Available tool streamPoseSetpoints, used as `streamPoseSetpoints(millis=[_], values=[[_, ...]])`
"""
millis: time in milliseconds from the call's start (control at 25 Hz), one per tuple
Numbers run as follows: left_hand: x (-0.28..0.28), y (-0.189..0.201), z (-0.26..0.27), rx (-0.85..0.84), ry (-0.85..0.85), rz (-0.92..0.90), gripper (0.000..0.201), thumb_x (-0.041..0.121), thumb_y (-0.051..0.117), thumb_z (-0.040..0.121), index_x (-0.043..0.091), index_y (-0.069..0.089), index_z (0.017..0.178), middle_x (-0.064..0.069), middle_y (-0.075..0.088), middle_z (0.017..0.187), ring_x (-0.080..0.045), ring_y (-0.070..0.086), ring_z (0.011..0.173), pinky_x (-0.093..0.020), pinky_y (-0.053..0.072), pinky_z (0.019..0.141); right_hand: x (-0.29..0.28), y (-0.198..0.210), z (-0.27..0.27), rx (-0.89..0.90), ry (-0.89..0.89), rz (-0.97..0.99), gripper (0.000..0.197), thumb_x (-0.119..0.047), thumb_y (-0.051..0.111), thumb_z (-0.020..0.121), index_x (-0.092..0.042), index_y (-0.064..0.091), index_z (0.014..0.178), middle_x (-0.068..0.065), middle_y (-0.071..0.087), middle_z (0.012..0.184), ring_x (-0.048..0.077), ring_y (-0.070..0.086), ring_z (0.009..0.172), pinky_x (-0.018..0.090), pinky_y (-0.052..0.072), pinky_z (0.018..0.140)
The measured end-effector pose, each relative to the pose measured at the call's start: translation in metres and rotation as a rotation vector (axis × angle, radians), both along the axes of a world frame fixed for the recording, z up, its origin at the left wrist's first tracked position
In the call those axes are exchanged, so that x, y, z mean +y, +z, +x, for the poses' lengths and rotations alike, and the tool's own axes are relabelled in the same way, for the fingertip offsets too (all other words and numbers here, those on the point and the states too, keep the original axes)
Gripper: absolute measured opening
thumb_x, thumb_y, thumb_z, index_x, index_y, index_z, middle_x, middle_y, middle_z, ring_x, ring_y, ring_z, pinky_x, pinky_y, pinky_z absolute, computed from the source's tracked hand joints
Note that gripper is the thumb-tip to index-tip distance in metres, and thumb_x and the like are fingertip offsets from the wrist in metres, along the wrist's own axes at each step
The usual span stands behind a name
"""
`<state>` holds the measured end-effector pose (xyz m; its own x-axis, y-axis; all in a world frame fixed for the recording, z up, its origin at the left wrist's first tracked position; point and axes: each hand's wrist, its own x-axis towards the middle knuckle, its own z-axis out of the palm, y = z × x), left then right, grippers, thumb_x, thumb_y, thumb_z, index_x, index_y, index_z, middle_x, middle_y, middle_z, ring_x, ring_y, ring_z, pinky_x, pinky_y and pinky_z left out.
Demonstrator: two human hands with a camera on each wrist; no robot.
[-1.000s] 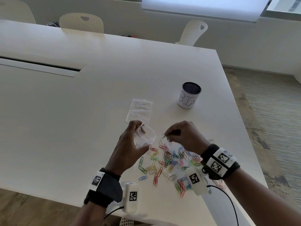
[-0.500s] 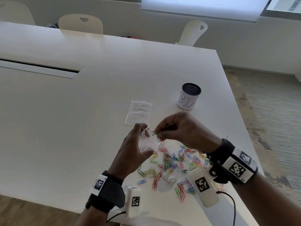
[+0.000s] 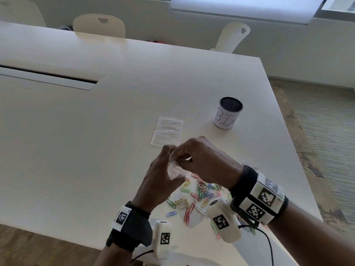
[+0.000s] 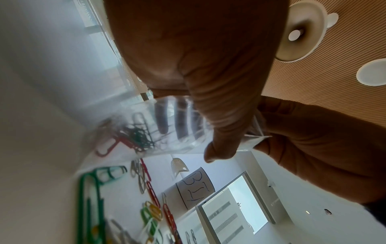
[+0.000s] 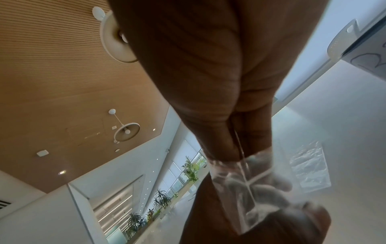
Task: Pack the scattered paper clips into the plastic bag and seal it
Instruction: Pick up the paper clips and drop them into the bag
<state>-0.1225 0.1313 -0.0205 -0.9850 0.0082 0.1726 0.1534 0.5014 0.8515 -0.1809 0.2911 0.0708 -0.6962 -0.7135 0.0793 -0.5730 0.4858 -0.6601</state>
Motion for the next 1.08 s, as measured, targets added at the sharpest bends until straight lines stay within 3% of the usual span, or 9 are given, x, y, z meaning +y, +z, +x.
streamPoseSetpoints(millis=[80,280,400,520,600,640,760,960,1080], values=[[-0.005,0.000,0.001,0.004,0.012,-0.030,0.066,0.013,0.088,0.077,0.030,0.045,0.124,0.016,0.066,0.106,-0.002,0.066,0.098,-0.018,0.055,0.076,0.003,0.006,-0.001,0.062,-0.037,-0.053,0.007,-0.008,0.077,0.092,-0.012,0.083,0.091,-0.004,0.077,0.079,0.003,0.071,0.067,0.016,0.056,0.064],[-0.024,0.003,0.007,0.058,0.073,-0.051,0.065,0.016,0.088,0.080,0.028,0.044,0.127,0.015,0.064,0.104,-0.008,0.064,0.100,-0.031,0.058,0.084,0.013,-0.011,-0.002,0.154,-0.287,-0.124,0.011,-0.007,0.073,0.092,-0.016,0.078,0.097,-0.004,0.076,0.085,0.008,0.070,0.074,0.028,0.061,0.072],[-0.037,0.008,0.014,0.063,0.115,-0.036,0.062,0.014,0.085,0.083,0.028,0.045,0.128,0.014,0.064,0.103,-0.007,0.065,0.100,-0.034,0.058,0.083,0.012,-0.037,0.006,0.053,-0.180,-0.010,0.015,-0.016,0.071,0.097,-0.013,0.075,0.111,0.001,0.075,0.104,0.009,0.069,0.087,0.027,0.060,0.081],[-0.046,0.013,0.021,0.069,0.149,-0.025,0.062,0.008,0.084,0.082,0.027,0.046,0.126,0.011,0.064,0.102,-0.008,0.065,0.098,-0.033,0.058,0.082,0.004,-0.061,0.018,-0.045,-0.015,0.279,0.062,-0.049,0.075,0.090,-0.019,0.059,0.141,0.001,0.058,0.142,0.013,0.057,0.123,0.035,0.052,0.108],[-0.050,0.014,0.026,0.064,0.157,-0.029,0.062,0.007,0.084,0.081,0.028,0.046,0.126,0.010,0.065,0.103,-0.007,0.065,0.098,-0.028,0.056,0.081,0.000,-0.072,0.025,-0.004,0.074,0.440,0.099,-0.071,0.078,0.072,-0.023,0.045,0.152,-0.001,0.046,0.151,0.016,0.044,0.134,0.035,0.040,0.117],[-0.051,0.015,0.028,0.064,0.154,-0.030,0.062,0.007,0.084,0.082,0.028,0.046,0.126,0.010,0.065,0.103,-0.007,0.065,0.098,-0.026,0.055,0.080,-0.002,-0.076,0.028,0.039,0.105,0.482,0.107,-0.077,0.078,0.066,-0.026,0.042,0.152,-0.002,0.043,0.151,0.017,0.040,0.135,0.035,0.037,0.117],[-0.052,0.013,0.034,0.059,0.145,-0.028,0.062,0.008,0.084,0.082,0.027,0.046,0.126,0.011,0.064,0.103,-0.006,0.064,0.096,-0.019,0.053,0.077,-0.004,-0.084,0.035,0.119,0.126,0.476,0.083,-0.075,0.076,0.071,-0.036,0.050,0.140,-0.004,0.046,0.145,0.017,0.042,0.129,0.037,0.040,0.109],[-0.051,0.009,0.040,0.040,0.146,-0.031,0.062,0.008,0.084,0.082,0.029,0.046,0.126,0.013,0.064,0.102,-0.008,0.064,0.095,-0.017,0.053,0.073,-0.002,-0.091,0.032,0.088,0.056,0.301,0.015,-0.034,0.072,0.095,-0.025,0.070,0.107,-0.004,0.062,0.118,0.013,0.055,0.107,0.035,0.054,0.092],[-0.050,0.008,0.042,0.034,0.135,-0.036,0.062,0.009,0.084,0.081,0.028,0.046,0.125,0.013,0.064,0.102,-0.008,0.063,0.095,-0.012,0.050,0.072,-0.001,-0.093,0.030,0.133,0.017,0.284,0.014,-0.028,0.068,0.098,-0.026,0.070,0.112,-0.002,0.062,0.121,0.014,0.057,0.109,0.034,0.056,0.091]])
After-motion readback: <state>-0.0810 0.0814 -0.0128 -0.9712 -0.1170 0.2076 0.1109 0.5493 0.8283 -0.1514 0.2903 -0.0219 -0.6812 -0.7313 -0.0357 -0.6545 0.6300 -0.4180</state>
